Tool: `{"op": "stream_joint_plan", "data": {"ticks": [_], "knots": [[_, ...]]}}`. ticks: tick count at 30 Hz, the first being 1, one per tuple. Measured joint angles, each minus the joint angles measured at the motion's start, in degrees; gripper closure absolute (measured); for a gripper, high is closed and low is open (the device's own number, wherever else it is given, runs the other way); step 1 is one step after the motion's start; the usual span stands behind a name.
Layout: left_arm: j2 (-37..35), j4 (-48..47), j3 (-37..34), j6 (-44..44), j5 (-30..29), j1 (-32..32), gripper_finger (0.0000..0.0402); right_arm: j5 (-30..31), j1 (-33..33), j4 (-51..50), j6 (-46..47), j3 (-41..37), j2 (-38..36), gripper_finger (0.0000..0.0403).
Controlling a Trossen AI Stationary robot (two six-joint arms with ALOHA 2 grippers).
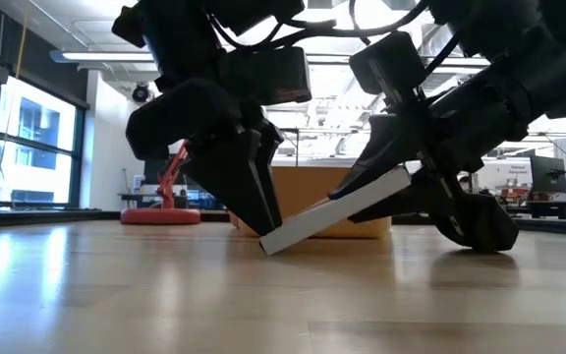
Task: Pick and place items into bin
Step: Put the card reader box into the yellow bin
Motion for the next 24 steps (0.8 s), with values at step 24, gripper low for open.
{"op": "stream_joint_plan", "data": {"ticks": [24], "knots": [[-13.70,-13.04,-0.01,-2.95,-4.98,-1.87,0.0252,1.60,1.76,-2.07,-4.02,-0.03,-4.43,0.0349]]}}
